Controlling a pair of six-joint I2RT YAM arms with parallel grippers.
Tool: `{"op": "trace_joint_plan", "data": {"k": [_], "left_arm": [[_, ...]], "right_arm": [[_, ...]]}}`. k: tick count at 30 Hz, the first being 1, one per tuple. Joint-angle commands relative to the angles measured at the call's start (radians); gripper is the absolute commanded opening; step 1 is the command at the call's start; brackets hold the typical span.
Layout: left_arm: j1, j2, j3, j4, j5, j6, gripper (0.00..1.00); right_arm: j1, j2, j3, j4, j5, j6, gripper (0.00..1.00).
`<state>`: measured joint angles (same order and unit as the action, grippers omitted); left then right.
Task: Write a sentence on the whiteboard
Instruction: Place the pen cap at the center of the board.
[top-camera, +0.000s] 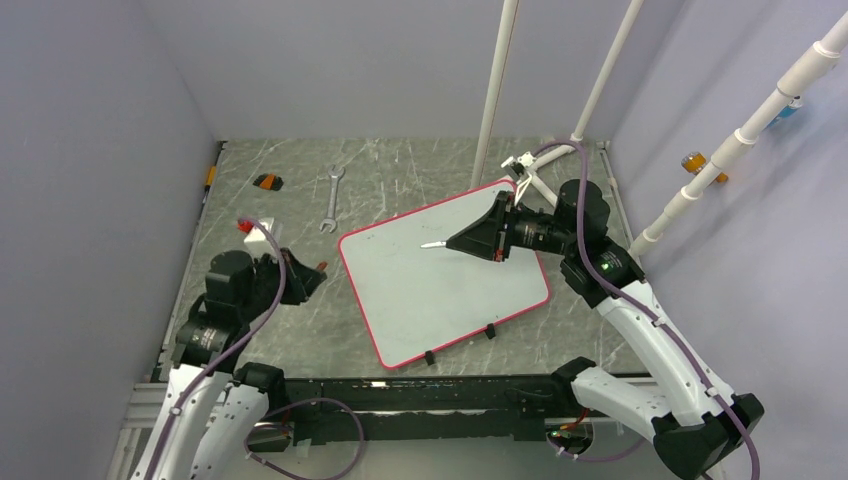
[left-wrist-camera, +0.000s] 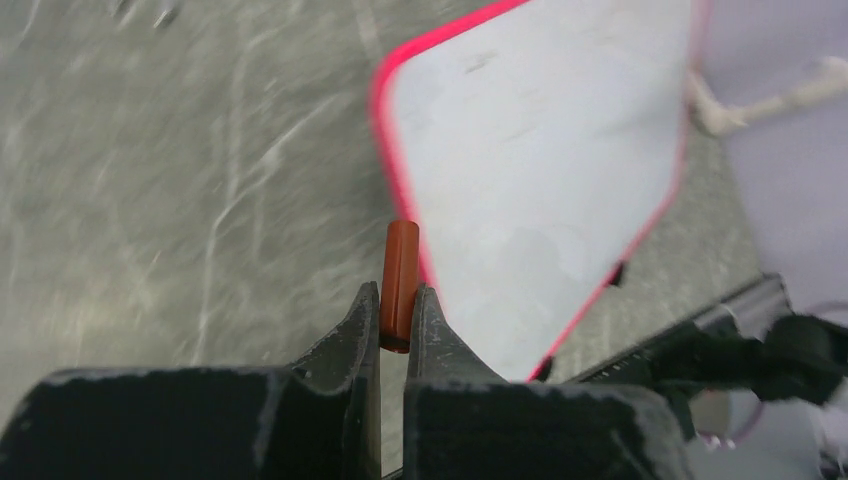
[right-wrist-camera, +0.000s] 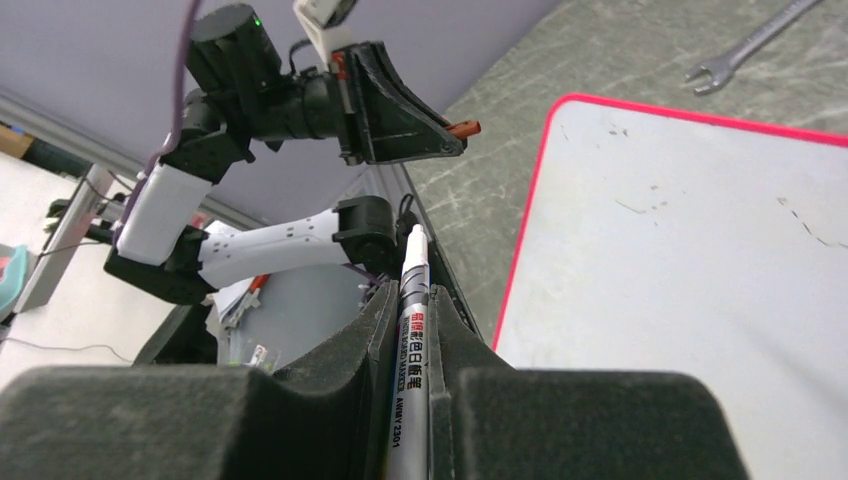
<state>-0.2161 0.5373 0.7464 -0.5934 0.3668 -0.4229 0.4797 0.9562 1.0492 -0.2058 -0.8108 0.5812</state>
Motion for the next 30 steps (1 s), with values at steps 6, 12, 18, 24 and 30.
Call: {"op": "trace_joint_plan", "data": {"k": [6, 12, 18, 24, 30], "left_arm": [[0.005, -0.047, -0.267, -0.024, -0.399, -0.289, 0.0], [0.005, 0.002, -0.354, 0.001, -0.547, -0.38, 0.0], [0.004, 0.091, -0.416, 0.068, -0.59, -0.408, 0.0], [0.004, 0.102, -0.446, 0.082, -0.567, -0.412, 0.04], [0.005, 0.099, -0.46, 0.082, -0.558, -0.422, 0.12]], "right_arm": [[0.009, -0.013, 0.051, -0.135, 0.087, -0.066, 0.0], [0.01, -0.028, 0.032, -0.146, 0.118, -0.067, 0.0], [0.01, -0.03, 0.032, -0.17, 0.14, -0.078, 0.0], [0.01, -0.032, 0.023, -0.177, 0.151, -0.084, 0.0], [0.011, -0.025, 0.017, -0.168, 0.161, -0.075, 0.0]]}}
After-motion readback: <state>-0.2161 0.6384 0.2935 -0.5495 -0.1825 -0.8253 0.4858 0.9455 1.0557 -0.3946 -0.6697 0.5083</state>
